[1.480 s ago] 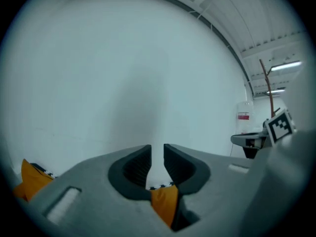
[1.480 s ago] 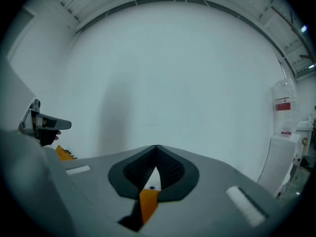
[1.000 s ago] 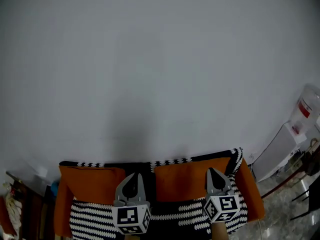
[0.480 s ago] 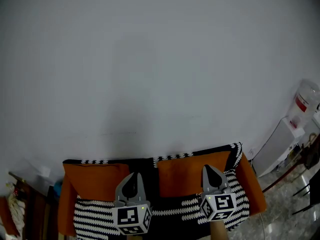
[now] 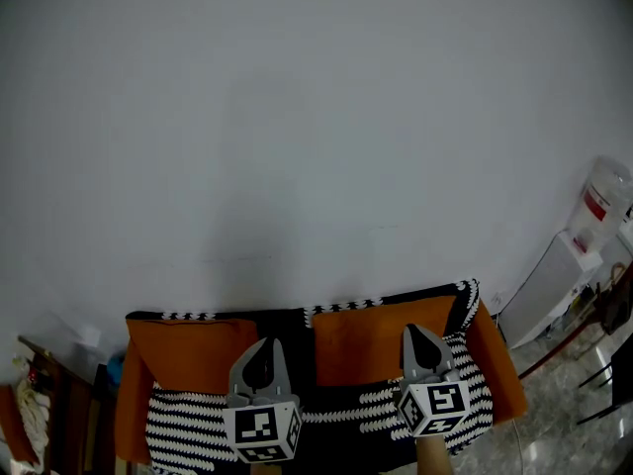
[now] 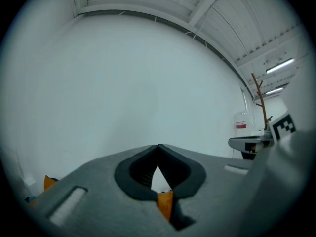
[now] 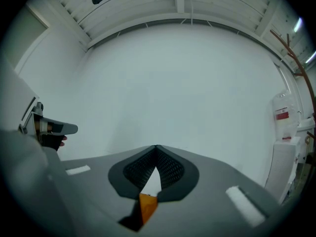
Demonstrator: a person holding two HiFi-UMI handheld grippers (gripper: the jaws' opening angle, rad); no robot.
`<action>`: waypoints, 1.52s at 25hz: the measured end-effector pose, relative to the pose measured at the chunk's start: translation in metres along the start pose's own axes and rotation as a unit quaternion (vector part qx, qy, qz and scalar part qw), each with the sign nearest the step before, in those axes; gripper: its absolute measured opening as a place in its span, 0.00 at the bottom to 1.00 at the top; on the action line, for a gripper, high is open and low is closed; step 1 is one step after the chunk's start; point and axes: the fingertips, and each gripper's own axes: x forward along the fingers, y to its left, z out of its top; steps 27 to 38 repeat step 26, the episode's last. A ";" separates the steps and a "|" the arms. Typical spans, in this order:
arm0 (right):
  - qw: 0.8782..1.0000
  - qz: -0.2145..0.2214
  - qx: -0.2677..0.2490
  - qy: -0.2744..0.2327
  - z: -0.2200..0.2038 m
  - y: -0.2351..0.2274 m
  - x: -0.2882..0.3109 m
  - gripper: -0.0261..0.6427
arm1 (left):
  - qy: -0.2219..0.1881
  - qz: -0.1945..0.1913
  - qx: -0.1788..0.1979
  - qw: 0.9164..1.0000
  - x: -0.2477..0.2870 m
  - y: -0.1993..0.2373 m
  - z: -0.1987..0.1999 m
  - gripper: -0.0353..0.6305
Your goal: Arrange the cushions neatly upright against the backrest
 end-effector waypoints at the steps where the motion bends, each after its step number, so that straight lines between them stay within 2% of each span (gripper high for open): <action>1: 1.000 0.000 0.000 0.001 -0.001 0.000 -0.001 0.05 | 0.000 0.000 0.001 1.000 -0.001 0.000 0.000 0.06; 12: 1.000 -0.011 -0.006 0.007 -0.002 -0.011 -0.002 0.05 | -0.004 -0.013 0.012 1.000 0.002 -0.010 0.007 0.06; 38: 1.000 -0.020 -0.010 0.007 0.000 -0.017 -0.004 0.05 | 0.002 -0.007 0.015 1.000 0.004 -0.006 0.004 0.06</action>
